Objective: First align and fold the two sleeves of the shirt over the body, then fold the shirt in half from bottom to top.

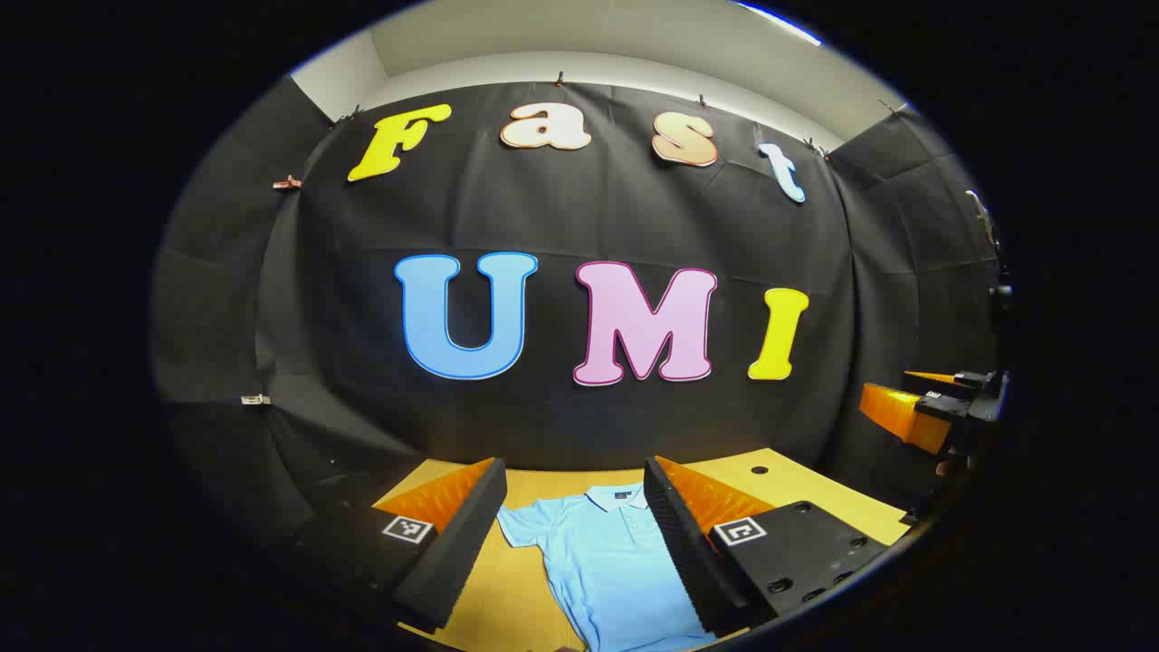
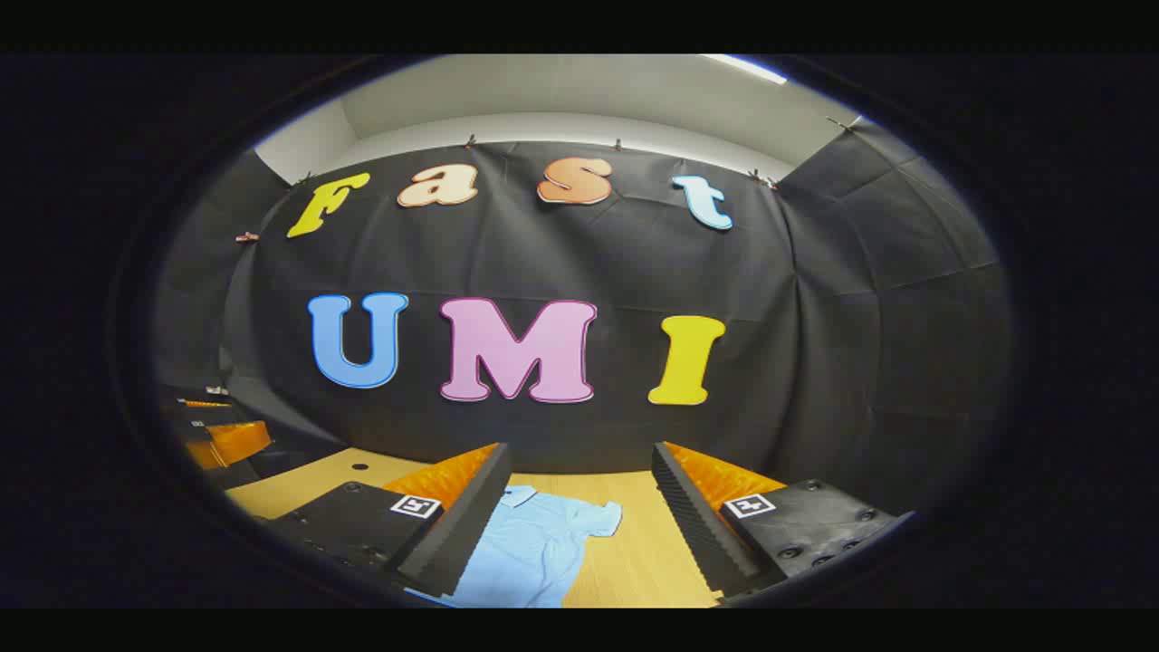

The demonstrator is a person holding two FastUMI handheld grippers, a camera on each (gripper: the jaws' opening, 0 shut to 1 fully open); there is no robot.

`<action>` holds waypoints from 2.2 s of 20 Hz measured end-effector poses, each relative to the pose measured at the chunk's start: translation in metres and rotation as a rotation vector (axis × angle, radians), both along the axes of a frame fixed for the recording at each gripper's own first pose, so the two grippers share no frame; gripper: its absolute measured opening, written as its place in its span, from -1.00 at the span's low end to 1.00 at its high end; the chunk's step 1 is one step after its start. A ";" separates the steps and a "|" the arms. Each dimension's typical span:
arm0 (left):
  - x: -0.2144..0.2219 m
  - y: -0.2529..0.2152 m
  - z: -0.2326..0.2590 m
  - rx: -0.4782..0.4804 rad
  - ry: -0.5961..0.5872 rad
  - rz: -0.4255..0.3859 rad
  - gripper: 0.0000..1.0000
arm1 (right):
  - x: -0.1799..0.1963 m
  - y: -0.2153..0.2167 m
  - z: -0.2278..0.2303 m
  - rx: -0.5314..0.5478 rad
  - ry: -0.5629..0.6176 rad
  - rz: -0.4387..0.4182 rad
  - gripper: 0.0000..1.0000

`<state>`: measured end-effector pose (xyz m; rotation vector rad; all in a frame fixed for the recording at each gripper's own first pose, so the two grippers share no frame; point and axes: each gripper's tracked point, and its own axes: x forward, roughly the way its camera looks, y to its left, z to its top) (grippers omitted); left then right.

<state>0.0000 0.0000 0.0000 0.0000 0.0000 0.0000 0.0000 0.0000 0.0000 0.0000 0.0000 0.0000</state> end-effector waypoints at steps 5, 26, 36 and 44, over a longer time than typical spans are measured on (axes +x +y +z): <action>0.005 -0.002 -0.002 0.006 0.008 0.008 0.94 | 0.008 0.000 -0.008 0.002 0.016 0.012 0.95; 0.029 -0.018 -0.014 0.000 0.039 0.032 0.94 | 0.060 -0.018 -0.045 -0.003 0.098 0.055 0.94; 0.062 -0.006 -0.034 -0.020 0.108 0.139 0.94 | 0.170 -0.039 -0.152 -0.004 0.363 0.116 0.95; 0.100 0.008 -0.070 -0.016 0.221 0.223 0.94 | 0.272 -0.067 -0.255 -0.041 0.538 0.098 0.95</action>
